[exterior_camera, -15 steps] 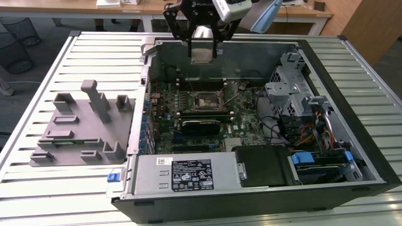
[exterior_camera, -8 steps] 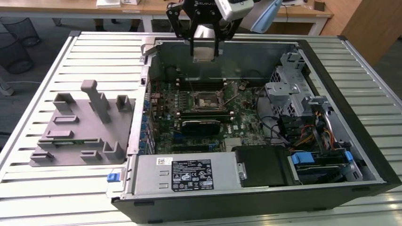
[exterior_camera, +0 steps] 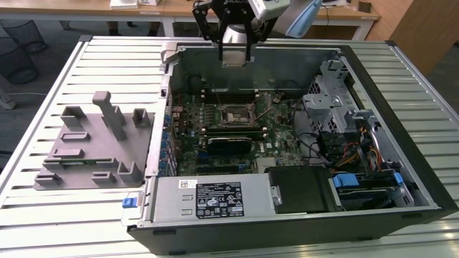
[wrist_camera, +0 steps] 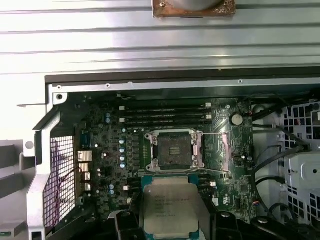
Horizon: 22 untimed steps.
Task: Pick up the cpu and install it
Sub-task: 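Pick up the cpu and move it towards the insertion slot, then place the cpu into insertion slot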
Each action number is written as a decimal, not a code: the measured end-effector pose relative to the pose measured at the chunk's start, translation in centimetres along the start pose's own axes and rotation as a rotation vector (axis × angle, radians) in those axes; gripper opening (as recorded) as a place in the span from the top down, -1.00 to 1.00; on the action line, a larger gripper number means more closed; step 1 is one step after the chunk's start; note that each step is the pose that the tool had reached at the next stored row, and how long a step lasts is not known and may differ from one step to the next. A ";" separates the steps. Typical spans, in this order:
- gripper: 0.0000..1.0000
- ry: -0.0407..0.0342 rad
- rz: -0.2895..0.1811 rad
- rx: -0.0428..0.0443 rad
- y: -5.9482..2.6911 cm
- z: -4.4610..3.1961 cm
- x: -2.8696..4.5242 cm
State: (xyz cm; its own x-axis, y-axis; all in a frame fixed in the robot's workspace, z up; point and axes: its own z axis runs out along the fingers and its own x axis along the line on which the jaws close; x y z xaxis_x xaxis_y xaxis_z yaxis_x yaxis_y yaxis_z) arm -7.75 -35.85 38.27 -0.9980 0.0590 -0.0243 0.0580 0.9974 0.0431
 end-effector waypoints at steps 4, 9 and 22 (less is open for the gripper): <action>-0.05 0.0000 0.000 -0.0004 0.36 0.09 -0.42; -0.05 -0.0001 0.000 -0.0004 0.57 0.16 -1.54; -0.05 -0.0003 0.003 0.0023 0.59 0.18 -1.95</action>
State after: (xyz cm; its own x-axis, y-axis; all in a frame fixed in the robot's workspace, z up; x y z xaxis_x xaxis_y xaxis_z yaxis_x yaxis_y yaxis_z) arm -5.76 -35.38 38.16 -0.9978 0.0617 -0.0245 0.0606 0.9973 0.0408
